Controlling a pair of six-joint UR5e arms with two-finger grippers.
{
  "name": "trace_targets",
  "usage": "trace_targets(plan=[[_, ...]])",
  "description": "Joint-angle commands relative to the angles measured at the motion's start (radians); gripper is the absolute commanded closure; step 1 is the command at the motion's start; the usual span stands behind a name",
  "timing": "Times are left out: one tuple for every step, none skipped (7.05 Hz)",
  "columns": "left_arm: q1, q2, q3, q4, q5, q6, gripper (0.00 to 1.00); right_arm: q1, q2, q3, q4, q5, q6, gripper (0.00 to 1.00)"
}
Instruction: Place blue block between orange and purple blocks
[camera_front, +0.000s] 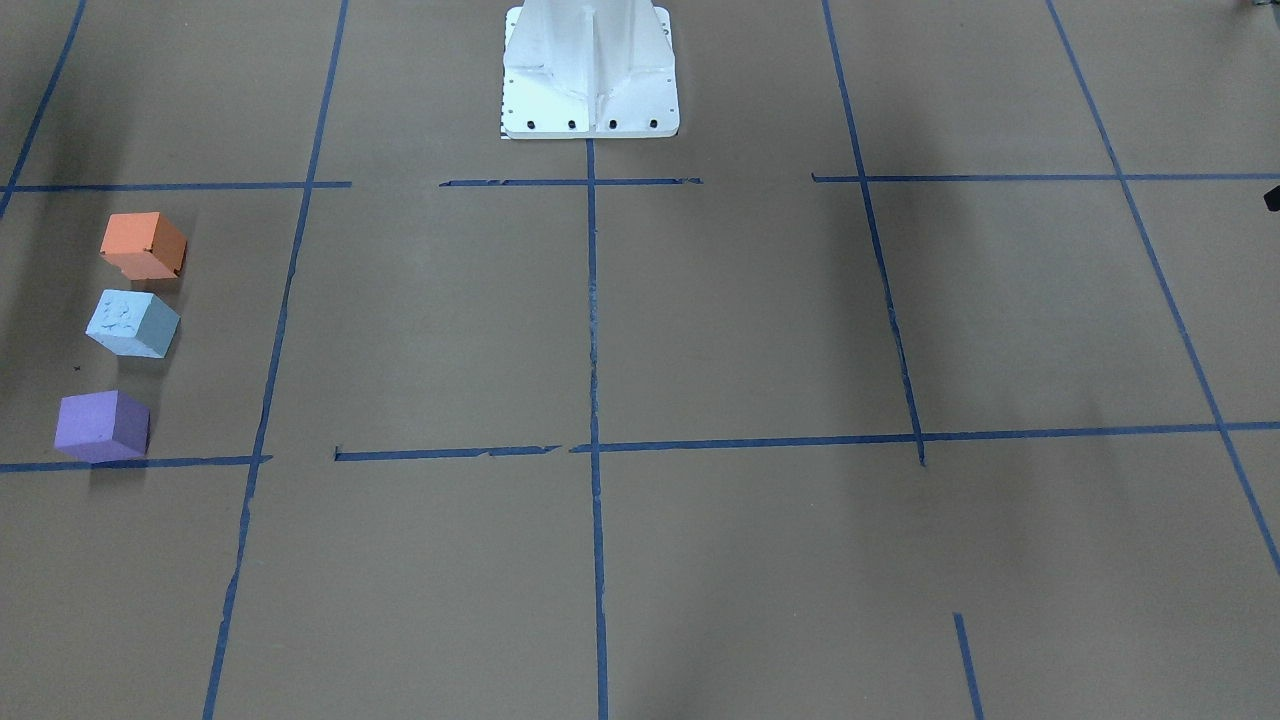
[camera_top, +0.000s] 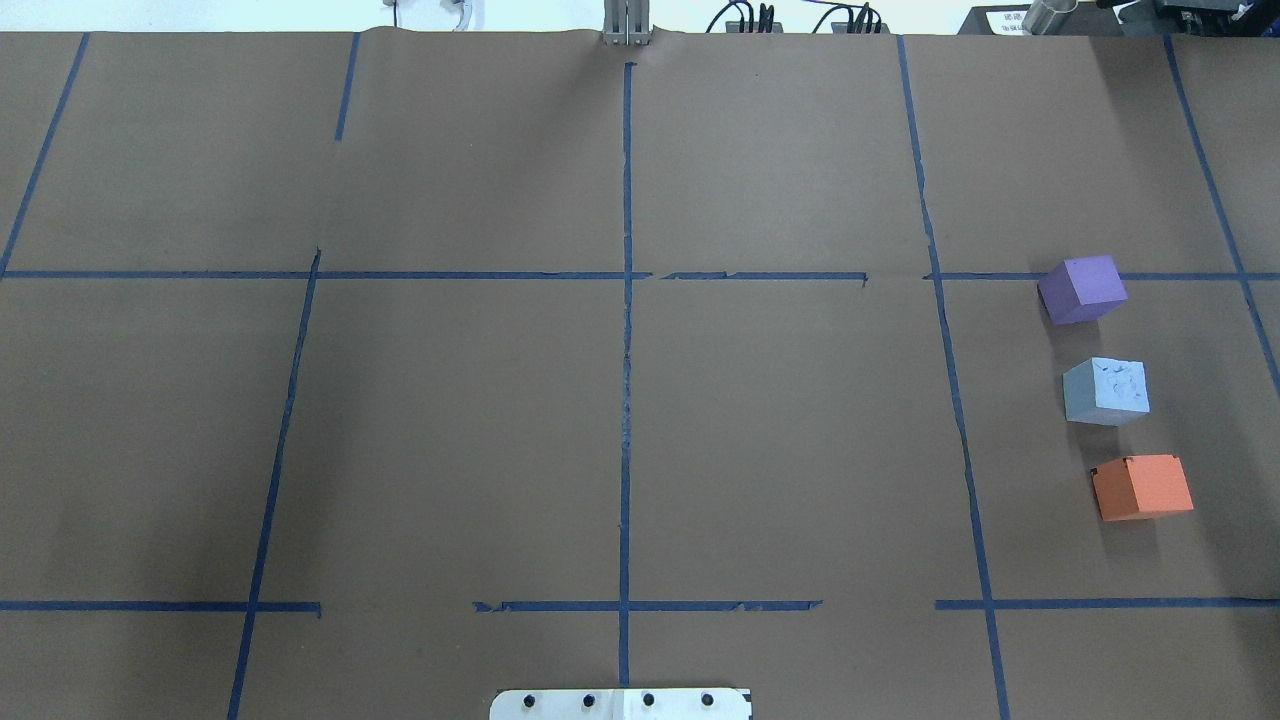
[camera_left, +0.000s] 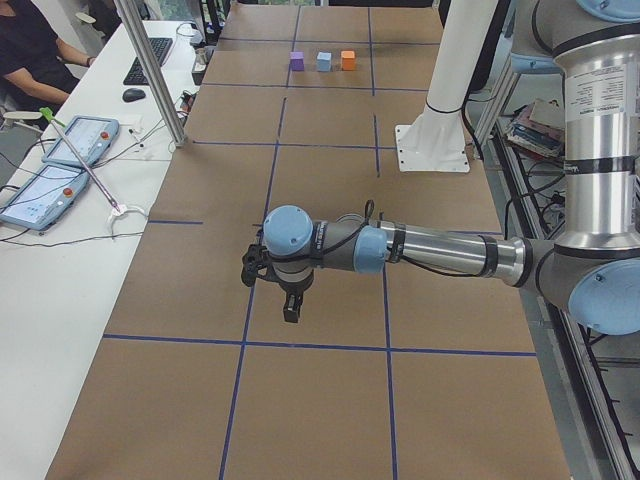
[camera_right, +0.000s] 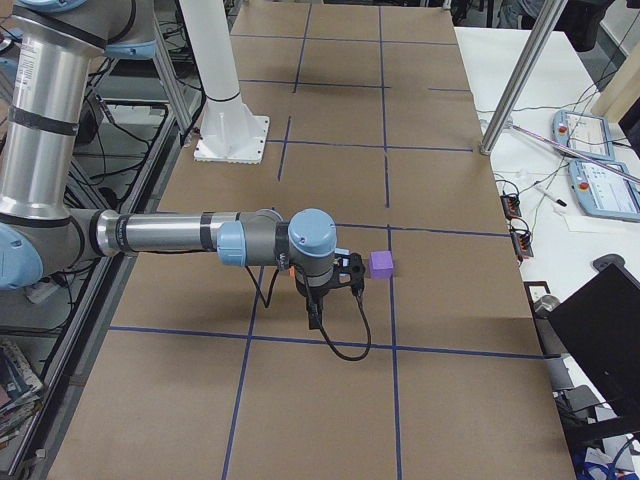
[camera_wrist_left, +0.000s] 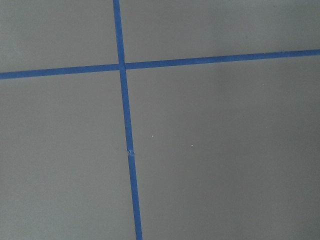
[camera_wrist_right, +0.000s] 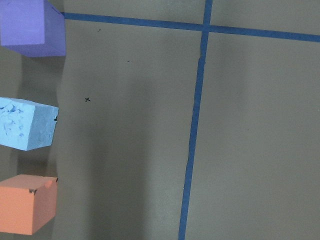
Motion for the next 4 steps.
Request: trace_targets(plan=[[0.0, -0.003, -0.005, 0.0, 0.0, 0.0, 0.0, -0.003, 0.0, -0.001, 0.0, -0.004, -0.002, 0.0], [0.001, -0.003, -0.003, 0.0, 0.006, 0.001, 0.0, -0.003, 0.0, -0.001, 0.0, -0.004, -0.002, 0.0], [0.001, -0.005, -0.005, 0.0, 0.006, 0.001, 0.0, -0.003, 0.0, -0.001, 0.002, -0.004, 0.0, 0.0], [0.003, -0.006, -0.003, -0.001, 0.006, 0.006, 0.0, -0.003, 0.0, -0.001, 0.002, -0.004, 0.0, 0.0]])
